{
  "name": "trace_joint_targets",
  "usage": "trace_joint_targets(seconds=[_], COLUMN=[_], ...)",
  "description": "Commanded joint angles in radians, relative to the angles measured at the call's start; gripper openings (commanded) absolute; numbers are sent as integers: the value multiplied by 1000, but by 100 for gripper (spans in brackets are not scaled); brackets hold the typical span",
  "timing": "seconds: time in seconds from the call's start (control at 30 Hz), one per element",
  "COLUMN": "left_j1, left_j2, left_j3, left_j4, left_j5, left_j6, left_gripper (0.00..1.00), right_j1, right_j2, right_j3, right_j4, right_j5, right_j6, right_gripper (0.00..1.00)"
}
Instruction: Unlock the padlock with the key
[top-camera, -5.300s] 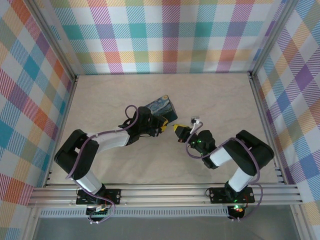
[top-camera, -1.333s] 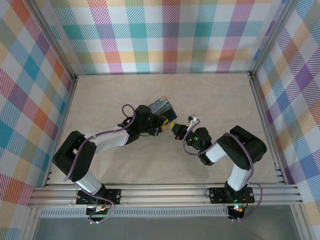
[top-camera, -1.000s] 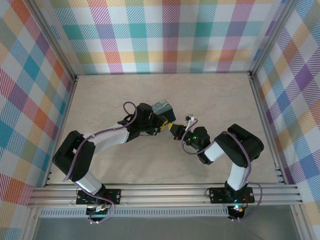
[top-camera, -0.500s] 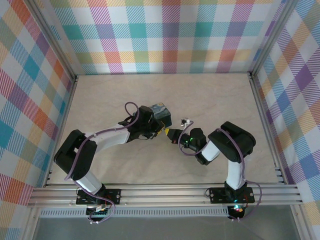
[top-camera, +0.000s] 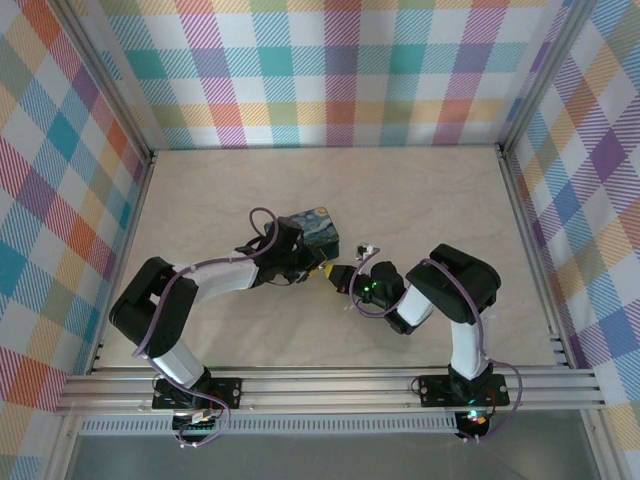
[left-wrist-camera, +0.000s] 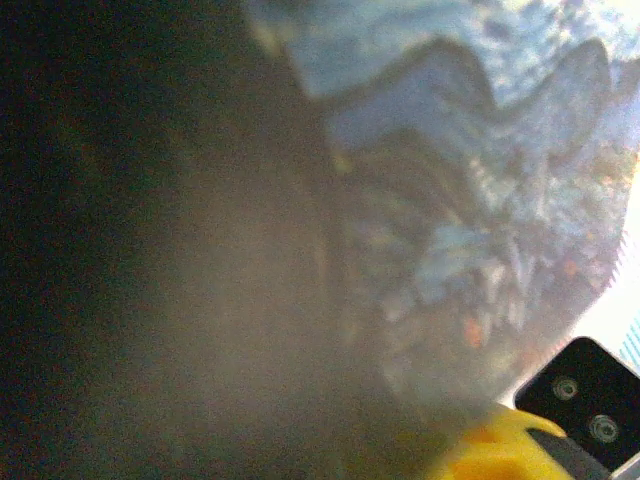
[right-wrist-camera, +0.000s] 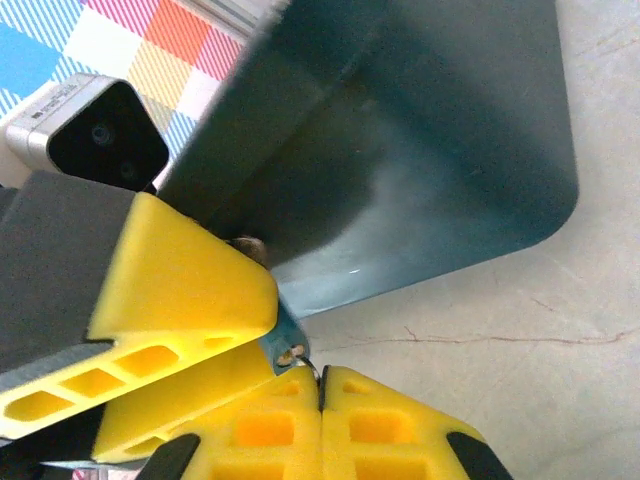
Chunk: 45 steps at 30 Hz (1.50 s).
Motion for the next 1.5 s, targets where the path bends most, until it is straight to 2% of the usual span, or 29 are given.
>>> trace_joint_targets(seconds=[0.0, 0.23, 0.37, 0.5, 0.63, 0.83, 1.1, 1.47], left_j1=[11, 42, 54, 46, 19, -2, 64, 205], left_j2=[-59, -186, -278, -324, -345, -264, -202, -109], left_j3=[-27, -84, -194, -333, -401, -433, -366, -276], left_j4=[39, 5, 94, 286, 363, 491, 406, 297], left_j5=[35, 31, 16, -16, -60, -83, -108, -92], left_j6=[23, 23, -49, -144, -164, -186, -105, 87], left_gripper=[40, 64, 68, 64, 61, 52, 30, 26], right_j1=[6, 28, 38, 42, 51, 58, 59, 58], right_j2=[10, 52, 64, 54, 36, 23, 23, 27], right_j3=[18, 25, 21, 22, 24, 37, 42, 85], right_j4=[-23, 1, 21, 19, -2, -32, -37, -38], right_j5=[52, 60, 75, 78, 89, 88, 95, 95], right_j6=[45, 90, 121, 163, 193, 198, 187, 171], right_gripper=[0, 0, 0, 0, 0, 0, 0, 0])
